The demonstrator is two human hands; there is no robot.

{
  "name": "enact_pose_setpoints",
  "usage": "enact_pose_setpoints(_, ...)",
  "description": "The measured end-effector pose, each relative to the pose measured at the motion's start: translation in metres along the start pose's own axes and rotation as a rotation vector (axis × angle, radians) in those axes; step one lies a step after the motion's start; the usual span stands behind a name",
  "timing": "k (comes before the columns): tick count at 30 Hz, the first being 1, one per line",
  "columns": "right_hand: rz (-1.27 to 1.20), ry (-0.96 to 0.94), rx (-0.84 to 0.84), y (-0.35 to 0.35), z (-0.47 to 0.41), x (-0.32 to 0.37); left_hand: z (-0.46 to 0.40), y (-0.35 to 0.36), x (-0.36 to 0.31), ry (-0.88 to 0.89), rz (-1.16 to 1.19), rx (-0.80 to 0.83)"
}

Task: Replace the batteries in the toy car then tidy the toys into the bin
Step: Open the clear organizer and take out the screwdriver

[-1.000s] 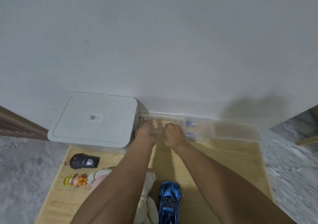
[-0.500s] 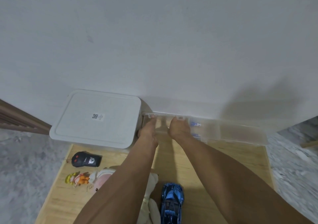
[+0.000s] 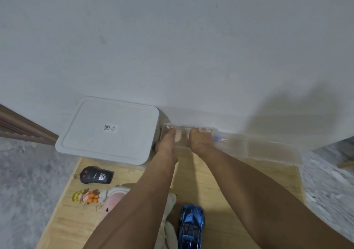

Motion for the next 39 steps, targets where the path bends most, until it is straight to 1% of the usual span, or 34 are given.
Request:
enact_pose_setpoints(5, 0.037, -0.114, 0.021, -0.004, 0.001, -0.008, 0.004, 0.002, -0.003, -0.011, 0.016, -0.025)
enact_pose_setpoints(9, 0.069, -0.130, 0.007, -0.002, 0.002, -0.011, 0.004, 0.002, -0.003, -0.026, -0.006, -0.033)
enact_pose_setpoints(12, 0.054, -0.138, 0.033, -0.002, 0.000, -0.012, 0.007, 0.000, -0.003, -0.027, -0.026, -0.041)
enact_pose_setpoints(15, -0.070, -0.121, 0.075, -0.002, -0.001, -0.013, 0.006, 0.001, -0.004, -0.034, -0.037, -0.036)
enact_pose_setpoints(17, -0.174, -0.148, 0.082, -0.002, 0.004, -0.015, 0.003, 0.002, -0.004, -0.046, -0.007, -0.024)
enact_pose_setpoints(19, -0.280, -0.204, 0.048, 0.001, 0.013, -0.019, -0.010, 0.002, 0.001, -0.032, 0.009, -0.031)
enact_pose_setpoints(22, -0.353, -0.263, 0.008, 0.010, 0.029, -0.031, -0.021, 0.003, 0.004, 0.017, 0.014, -0.067)
enact_pose_setpoints(26, -0.456, -0.216, -0.037, 0.014, 0.042, -0.046, -0.002, -0.001, 0.005, 0.039, -0.038, -0.141)
enact_pose_setpoints(31, -0.635, -0.145, -0.044, 0.011, 0.052, -0.058, 0.045, -0.006, 0.019, 0.093, -0.145, -0.118)
enact_pose_setpoints(34, -0.644, -0.130, -0.014, 0.006, 0.057, -0.066, 0.068, -0.012, 0.031, 0.183, -0.215, -0.176)
enact_pose_setpoints(36, -0.635, -0.138, 0.003, 0.001, 0.059, -0.068, 0.079, -0.016, 0.041, 0.233, -0.348, -0.182)
enact_pose_setpoints(39, -0.613, -0.183, 0.029, -0.002, 0.067, -0.074, 0.098, -0.021, 0.065, 0.278, -0.657, -0.177)
Point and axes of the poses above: each hand's wrist, its own z-axis away from the middle knuckle, its own y-axis out of the palm, x = y × z, the point moved 1 cm from there along -z, towards the middle knuckle, and after that the axes turned 12 degrees about -z, right-handed, at the moved point
